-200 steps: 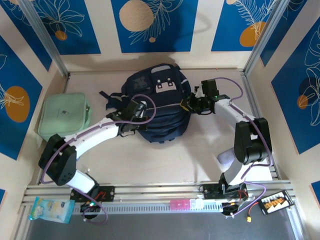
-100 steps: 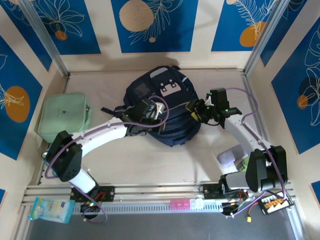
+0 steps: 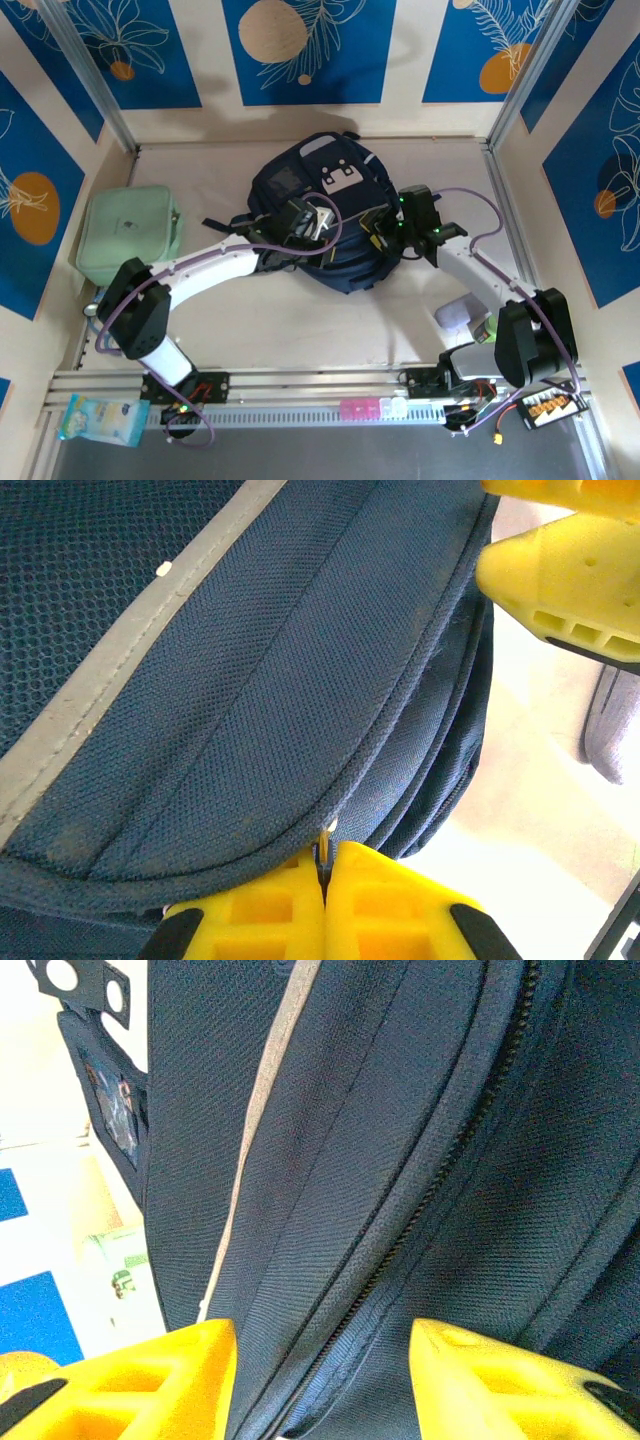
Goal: Pack the student bag
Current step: Unzip the student bag at the center of the table.
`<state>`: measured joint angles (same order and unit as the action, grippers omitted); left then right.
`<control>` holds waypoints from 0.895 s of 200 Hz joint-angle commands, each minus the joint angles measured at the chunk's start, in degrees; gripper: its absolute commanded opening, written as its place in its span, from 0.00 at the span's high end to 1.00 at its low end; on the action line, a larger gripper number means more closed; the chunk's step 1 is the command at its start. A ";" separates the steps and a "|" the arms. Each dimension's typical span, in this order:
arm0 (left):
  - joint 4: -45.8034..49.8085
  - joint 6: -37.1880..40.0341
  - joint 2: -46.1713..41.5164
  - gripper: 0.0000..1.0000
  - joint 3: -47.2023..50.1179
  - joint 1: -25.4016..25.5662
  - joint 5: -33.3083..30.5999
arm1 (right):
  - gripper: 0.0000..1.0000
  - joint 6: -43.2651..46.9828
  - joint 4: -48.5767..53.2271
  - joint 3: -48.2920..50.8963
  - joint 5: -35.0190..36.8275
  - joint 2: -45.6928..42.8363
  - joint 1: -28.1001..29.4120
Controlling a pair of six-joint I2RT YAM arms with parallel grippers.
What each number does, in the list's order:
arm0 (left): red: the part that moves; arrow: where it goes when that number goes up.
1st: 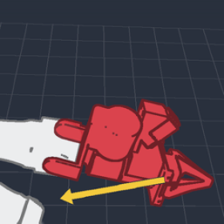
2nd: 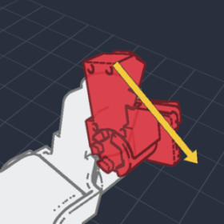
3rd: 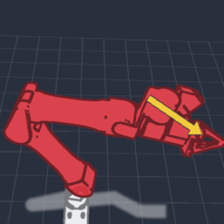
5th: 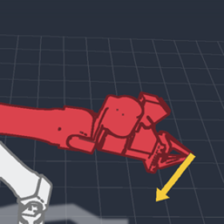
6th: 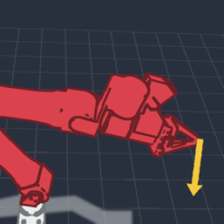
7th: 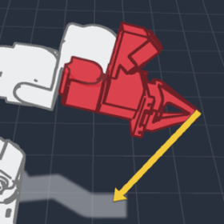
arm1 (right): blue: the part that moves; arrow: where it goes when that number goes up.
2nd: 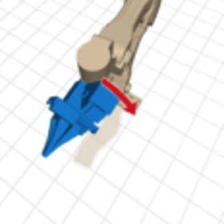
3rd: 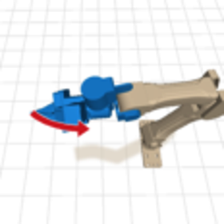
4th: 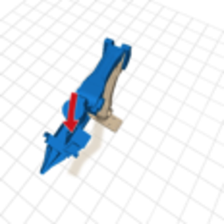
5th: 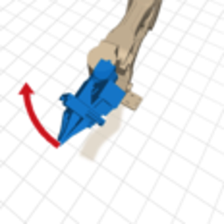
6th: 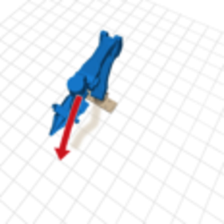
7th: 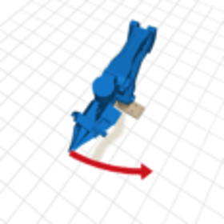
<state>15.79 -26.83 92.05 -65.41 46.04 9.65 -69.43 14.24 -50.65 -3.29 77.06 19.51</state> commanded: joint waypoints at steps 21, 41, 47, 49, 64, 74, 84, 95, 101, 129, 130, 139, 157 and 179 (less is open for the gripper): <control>-1.42 1.66 0.15 1.00 -2.36 0.36 2.39 | 0.61 -1.77 -2.22 -1.81 -1.79 3.52 -0.77; -0.56 2.08 0.18 1.00 -2.36 0.28 2.48 | 0.72 -0.73 -1.84 -2.71 -1.62 4.82 -1.04; -0.06 2.49 0.14 1.00 -2.48 0.16 2.42 | 0.75 0.00 -1.01 -3.36 -0.60 5.10 -1.05; 0.18 2.66 0.08 1.00 -2.45 0.16 2.40 | 0.77 0.28 -0.56 -3.63 -0.27 5.16 -1.01; 2.73 4.66 -0.36 1.00 -2.75 -0.21 1.77 | 0.85 2.26 1.51 -5.00 2.09 5.43 -1.35; 5.13 6.65 -0.70 1.00 -2.76 -0.62 0.54 | 0.89 3.27 2.52 -5.63 3.30 5.33 -1.65; 7.65 8.70 -1.19 1.00 -2.58 -1.23 -1.21 | 0.91 4.17 2.97 -5.80 4.07 5.01 -2.03; 10.66 10.58 -1.75 1.00 -2.33 -2.14 -3.53 | 0.92 4.80 3.63 -6.01 4.63 4.62 -2.36; 12.29 11.39 -2.07 1.00 -2.31 -2.56 -5.25 | 0.93 5.14 3.92 -6.04 4.90 4.39 -2.58; 17.58 14.17 -2.43 1.00 -3.25 -3.92 -10.43 | 0.94 5.71 4.39 -5.71 5.72 3.50 -3.14; 17.73 14.22 -2.42 1.00 -3.29 -3.97 -10.61 | 0.94 5.66 4.39 -5.74 5.69 3.48 -3.11; 18.66 14.43 -2.28 1.00 -3.62 -4.51 -12.04 | 0.94 5.71 4.48 -5.68 5.75 3.41 -3.18; 17.96 14.40 -2.05 1.00 -3.42 -5.88 -13.25 | 0.94 6.20 3.86 -5.94 4.60 3.67 -3.28; 15.26 13.63 -1.00 1.00 -4.43 -8.24 -13.60 | 0.94 7.57 2.57 -7.44 1.08 5.49 -2.38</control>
<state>27.97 -13.96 91.57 -67.99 41.34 1.15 -64.62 17.19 -55.29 -2.61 82.21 17.78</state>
